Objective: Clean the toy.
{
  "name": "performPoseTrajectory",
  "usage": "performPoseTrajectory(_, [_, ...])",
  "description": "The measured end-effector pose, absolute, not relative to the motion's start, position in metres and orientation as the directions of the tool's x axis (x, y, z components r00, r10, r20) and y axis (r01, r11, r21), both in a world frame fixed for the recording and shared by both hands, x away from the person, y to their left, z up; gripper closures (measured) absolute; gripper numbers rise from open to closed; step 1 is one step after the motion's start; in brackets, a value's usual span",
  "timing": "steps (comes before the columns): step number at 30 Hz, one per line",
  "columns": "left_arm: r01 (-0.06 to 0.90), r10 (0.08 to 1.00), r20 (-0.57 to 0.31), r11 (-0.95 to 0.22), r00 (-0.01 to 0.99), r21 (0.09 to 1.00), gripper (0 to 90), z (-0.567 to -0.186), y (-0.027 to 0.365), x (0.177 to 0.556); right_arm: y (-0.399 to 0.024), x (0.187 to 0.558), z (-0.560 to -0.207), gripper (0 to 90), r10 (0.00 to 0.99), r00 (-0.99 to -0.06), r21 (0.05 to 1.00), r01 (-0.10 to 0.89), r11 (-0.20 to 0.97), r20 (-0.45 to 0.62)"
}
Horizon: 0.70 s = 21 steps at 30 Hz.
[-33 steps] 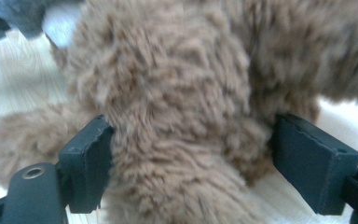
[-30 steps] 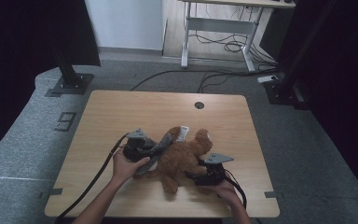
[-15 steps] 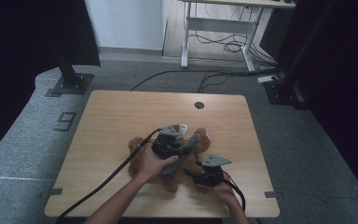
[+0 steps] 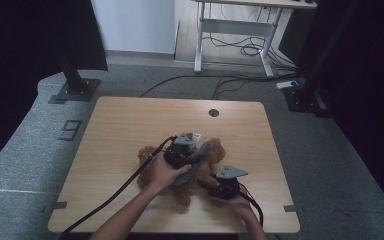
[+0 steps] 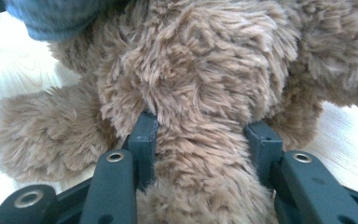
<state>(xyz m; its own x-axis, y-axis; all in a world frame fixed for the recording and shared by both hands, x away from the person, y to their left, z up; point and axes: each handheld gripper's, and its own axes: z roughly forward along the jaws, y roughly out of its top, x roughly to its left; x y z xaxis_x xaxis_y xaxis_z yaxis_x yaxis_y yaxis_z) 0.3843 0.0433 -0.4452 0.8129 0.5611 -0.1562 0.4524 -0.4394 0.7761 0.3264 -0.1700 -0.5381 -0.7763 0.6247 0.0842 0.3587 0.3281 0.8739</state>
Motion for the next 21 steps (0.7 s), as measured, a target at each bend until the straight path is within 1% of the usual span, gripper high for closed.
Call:
performPoseTrajectory(3, [0.452, 0.582, -0.137, -0.441, 0.802, 0.775, 77.2, -0.443, 0.051, 0.389, -0.171, 0.327, -0.538, 55.3, 0.621, -0.779, 0.874, 0.358, 0.330, 0.085])
performPoseTrajectory(5, [0.475, 0.573, -0.182, -0.415, 0.799, 0.776, 77.1, -0.445, 0.057, 0.393, -0.171, 0.327, -0.538, 55.3, 0.619, -0.781, 0.874, 0.358, 0.329, 0.087])
performPoseTrajectory(8, [0.469, 0.557, -0.194, -0.406, 0.808, 0.784, 77.0, -0.444, 0.053, 0.391, -0.171, 0.327, -0.538, 55.3, 0.616, -0.783, 0.873, 0.360, 0.330, 0.090])
performPoseTrajectory(10, [0.463, 0.528, -0.216, -0.395, 0.821, 0.794, 77.0, -0.441, 0.044, 0.385, -0.171, 0.327, -0.538, 55.4, 0.616, -0.782, 0.872, 0.362, 0.329, 0.092])
performPoseTrajectory(13, [0.421, 0.480, -0.193, -0.429, 0.856, 0.799, 77.0, -0.435, 0.022, 0.373, -0.171, 0.327, -0.539, 55.4, 0.614, -0.784, 0.873, 0.359, 0.330, 0.091])
performPoseTrajectory(15, [0.405, 0.468, -0.174, -0.455, 0.867, 0.793, 77.0, -0.436, 0.009, 0.368, -0.171, 0.327, -0.539, 55.4, 0.614, -0.784, 0.872, 0.362, 0.329, 0.093])
performPoseTrajectory(17, [0.397, 0.478, -0.138, -0.498, 0.867, 0.771, 76.9, -0.442, -0.003, 0.368, -0.171, 0.327, -0.539, 55.4, 0.614, -0.784, 0.872, 0.361, 0.331, 0.092])
performPoseTrajectory(19, [0.413, 0.505, -0.117, -0.527, 0.855, 0.743, 76.8, -0.454, -0.007, 0.375, -0.171, 0.327, -0.539, 55.6, 0.616, -0.782, 0.872, 0.364, 0.329, 0.094])
performPoseTrajectory(21, [0.455, 0.508, -0.181, -0.492, 0.842, 0.742, 77.0, -0.463, -0.001, 0.383, -0.171, 0.327, -0.539, 56.1, 0.618, -0.780, 0.870, 0.366, 0.330, 0.094])
